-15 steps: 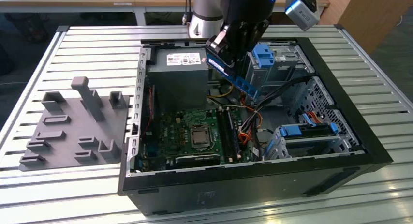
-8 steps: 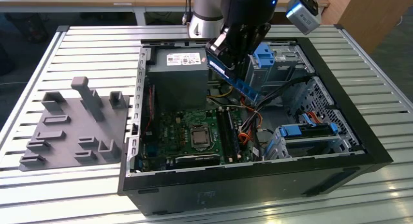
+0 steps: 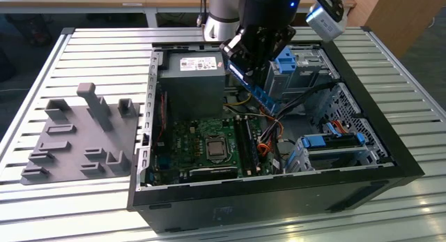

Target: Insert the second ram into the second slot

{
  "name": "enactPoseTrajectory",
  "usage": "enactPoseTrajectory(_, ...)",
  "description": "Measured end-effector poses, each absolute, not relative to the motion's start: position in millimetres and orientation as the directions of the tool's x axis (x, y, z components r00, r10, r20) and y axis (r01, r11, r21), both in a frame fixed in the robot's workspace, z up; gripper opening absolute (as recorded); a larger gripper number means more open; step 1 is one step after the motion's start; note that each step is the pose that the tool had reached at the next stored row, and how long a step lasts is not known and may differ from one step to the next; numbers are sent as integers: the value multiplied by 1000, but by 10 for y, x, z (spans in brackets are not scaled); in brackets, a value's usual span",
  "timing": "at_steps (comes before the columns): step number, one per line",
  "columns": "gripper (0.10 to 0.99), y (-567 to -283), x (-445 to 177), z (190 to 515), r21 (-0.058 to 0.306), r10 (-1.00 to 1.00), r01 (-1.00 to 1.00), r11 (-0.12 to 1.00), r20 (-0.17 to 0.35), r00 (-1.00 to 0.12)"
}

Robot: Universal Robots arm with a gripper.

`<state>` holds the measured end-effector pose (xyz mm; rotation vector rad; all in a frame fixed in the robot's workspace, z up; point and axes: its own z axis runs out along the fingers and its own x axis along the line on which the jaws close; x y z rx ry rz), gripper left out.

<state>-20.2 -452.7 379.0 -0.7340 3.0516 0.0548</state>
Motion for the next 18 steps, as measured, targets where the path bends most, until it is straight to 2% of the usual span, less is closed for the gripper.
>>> enactPoseTrajectory(18, 114, -4527, -202, 3780, 33, -200, -200, 979, -11, -980)
